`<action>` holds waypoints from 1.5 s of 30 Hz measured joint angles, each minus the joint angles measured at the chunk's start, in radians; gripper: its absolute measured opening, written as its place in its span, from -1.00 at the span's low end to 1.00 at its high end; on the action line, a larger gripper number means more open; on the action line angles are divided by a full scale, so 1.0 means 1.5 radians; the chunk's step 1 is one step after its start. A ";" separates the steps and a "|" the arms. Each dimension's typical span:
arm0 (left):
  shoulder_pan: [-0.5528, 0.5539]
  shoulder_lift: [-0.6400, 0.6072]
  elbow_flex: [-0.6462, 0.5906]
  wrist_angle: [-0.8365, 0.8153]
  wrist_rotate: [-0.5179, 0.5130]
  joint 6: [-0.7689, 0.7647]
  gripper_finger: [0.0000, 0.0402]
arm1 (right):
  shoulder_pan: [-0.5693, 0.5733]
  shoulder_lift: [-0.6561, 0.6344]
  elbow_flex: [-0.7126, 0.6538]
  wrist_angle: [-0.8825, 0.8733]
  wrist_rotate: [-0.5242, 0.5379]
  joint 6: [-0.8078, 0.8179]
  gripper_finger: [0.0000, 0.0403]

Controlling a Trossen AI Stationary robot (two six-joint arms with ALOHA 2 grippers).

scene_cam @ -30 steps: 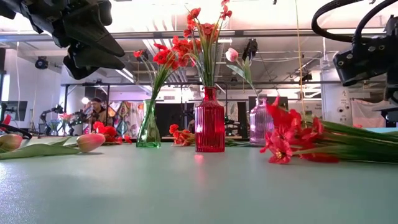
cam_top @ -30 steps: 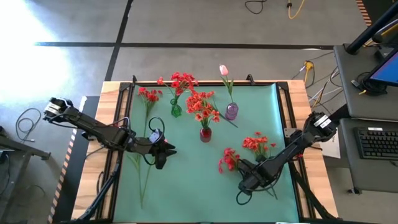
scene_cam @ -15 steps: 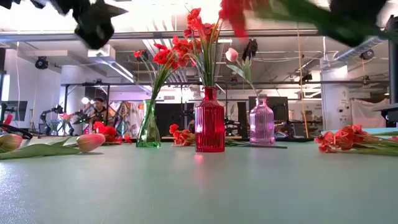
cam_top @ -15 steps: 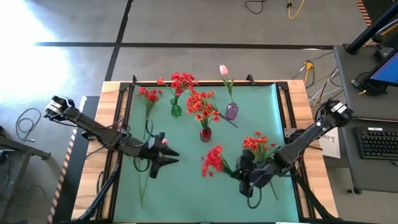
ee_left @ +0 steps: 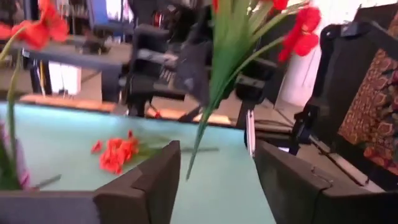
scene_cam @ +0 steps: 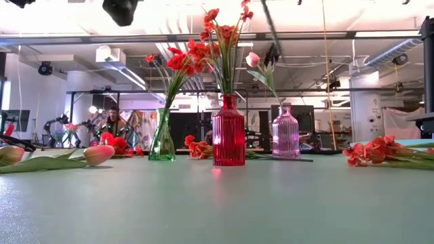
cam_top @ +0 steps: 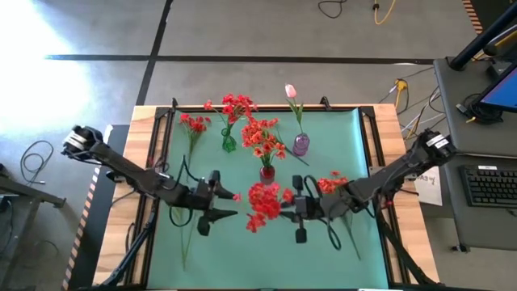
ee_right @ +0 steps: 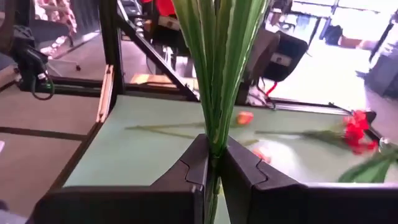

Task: Sort flowers into vase by color
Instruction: Put the red flowers into the green vase

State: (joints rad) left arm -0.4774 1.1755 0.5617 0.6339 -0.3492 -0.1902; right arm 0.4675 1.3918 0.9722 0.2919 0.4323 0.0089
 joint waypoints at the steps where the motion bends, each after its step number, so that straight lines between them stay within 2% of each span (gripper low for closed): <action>1: 0.000 0.016 0.000 0.034 0.000 0.010 0.03 | -0.008 0.000 0.000 -0.001 -0.010 0.000 -0.89; 7: 0.003 0.101 0.001 0.207 -0.005 0.079 0.21 | -0.033 0.000 0.000 0.000 -0.044 0.011 -0.89; 13: 0.019 0.166 0.001 0.330 -0.005 0.098 0.24 | -0.037 -0.001 0.000 0.001 -0.045 0.011 -0.89; 22: 0.044 0.274 0.106 0.333 0.000 0.128 0.24 | -0.037 0.000 0.000 0.003 -0.044 0.004 -0.89; 30: 0.069 0.319 0.171 0.330 0.000 0.147 0.22 | -0.037 0.001 0.000 0.003 -0.045 0.003 -0.89; 34: 0.068 0.326 0.191 0.313 0.006 0.167 0.05 | -0.037 0.001 0.000 0.003 -0.045 -0.001 -0.88; 38: 0.068 0.324 0.196 0.289 0.008 0.171 -0.30 | -0.037 0.001 0.000 0.003 -0.045 0.011 -0.82; 43: 0.068 0.324 0.196 0.285 0.008 0.171 -0.83 | -0.037 0.001 0.000 0.003 -0.046 0.021 -0.58; 45: 0.068 0.323 0.196 0.285 0.008 0.169 -0.95 | -0.037 0.001 0.000 0.003 -0.046 0.029 -0.45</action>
State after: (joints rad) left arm -0.3748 1.6603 0.8562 1.0607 -0.3378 0.0637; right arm 0.4118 1.3926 0.9726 0.2970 0.3637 0.0518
